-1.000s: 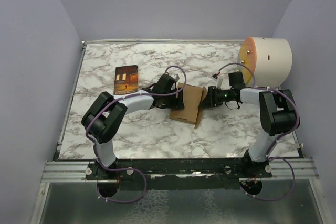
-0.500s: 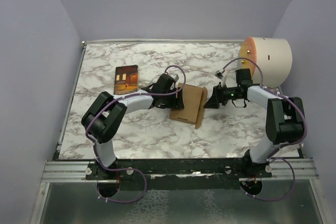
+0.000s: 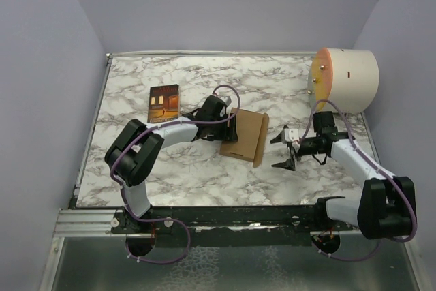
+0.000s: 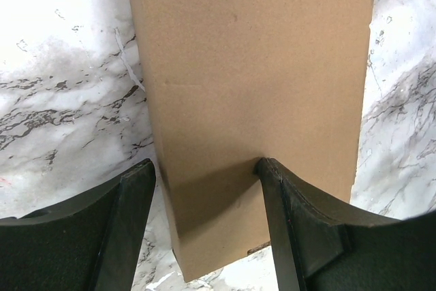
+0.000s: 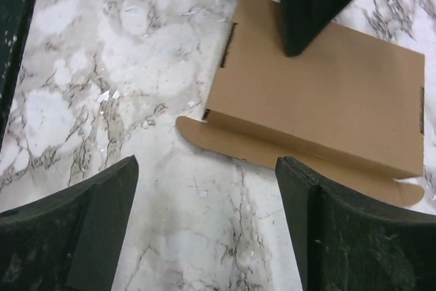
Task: Fold the paper box
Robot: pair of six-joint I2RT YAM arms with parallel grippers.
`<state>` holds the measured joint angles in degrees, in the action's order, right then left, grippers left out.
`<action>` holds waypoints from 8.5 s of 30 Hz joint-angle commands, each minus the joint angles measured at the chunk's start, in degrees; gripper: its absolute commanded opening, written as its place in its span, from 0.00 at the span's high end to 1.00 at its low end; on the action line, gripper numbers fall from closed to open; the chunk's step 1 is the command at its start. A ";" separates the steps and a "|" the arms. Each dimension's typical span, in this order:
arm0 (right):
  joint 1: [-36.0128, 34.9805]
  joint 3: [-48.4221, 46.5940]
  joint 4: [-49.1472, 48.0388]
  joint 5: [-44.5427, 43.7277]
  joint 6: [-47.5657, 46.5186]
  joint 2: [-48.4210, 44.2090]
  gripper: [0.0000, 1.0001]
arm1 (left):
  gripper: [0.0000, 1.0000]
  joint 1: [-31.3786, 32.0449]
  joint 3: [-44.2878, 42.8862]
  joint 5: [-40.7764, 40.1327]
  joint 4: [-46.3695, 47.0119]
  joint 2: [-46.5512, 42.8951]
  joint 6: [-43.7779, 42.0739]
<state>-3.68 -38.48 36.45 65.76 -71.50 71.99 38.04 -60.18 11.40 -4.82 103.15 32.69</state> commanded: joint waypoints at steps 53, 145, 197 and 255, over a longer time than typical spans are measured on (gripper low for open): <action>-2.91 -20.56 -22.83 -22.60 47.41 22.77 0.53 | 0.34 -1.21 1.12 2.87 -1.27 -3.41 -2.91; -14.20 -13.85 -10.07 -23.49 2.90 22.81 0.97 | 0.35 -4.19 -10.59 8.75 -4.65 5.77 -18.03; -3.32 -12.00 -20.17 -28.12 26.09 20.42 0.86 | 0.80 -3.94 30.66 -7.20 9.55 -38.49 9.86; -7.21 -2.01 3.42 -7.11 -31.27 4.32 0.00 | 0.44 10.75 45.25 -9.86 36.50 -37.37 38.80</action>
<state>-10.76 -41.34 40.36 54.92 -94.43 73.65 44.93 -17.15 9.54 16.64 64.73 58.41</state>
